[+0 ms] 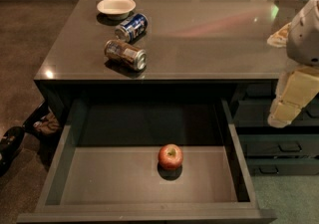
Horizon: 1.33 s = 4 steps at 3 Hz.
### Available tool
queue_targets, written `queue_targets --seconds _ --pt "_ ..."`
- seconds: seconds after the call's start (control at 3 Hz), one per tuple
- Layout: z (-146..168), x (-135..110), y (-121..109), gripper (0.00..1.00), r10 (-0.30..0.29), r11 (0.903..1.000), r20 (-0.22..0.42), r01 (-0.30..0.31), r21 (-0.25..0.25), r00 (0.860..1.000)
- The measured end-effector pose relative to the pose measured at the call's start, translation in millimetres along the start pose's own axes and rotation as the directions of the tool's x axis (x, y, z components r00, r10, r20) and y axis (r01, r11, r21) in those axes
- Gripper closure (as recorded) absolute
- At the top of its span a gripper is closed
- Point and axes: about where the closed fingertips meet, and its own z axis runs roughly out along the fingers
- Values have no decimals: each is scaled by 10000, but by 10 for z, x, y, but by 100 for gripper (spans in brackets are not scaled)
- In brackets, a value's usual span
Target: Pick apple from top drawer and place on counter
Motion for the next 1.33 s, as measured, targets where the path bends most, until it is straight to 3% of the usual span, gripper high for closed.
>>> queue_targets --seconds 0.67,1.0,1.33 --pt "612 -22 423 0 159 9996 644 -143 -257 9978" --pt "616 -25 426 0 147 9996 656 -131 -262 9977" --pt "853 -77 525 0 -46 9985 843 91 -531 9964"
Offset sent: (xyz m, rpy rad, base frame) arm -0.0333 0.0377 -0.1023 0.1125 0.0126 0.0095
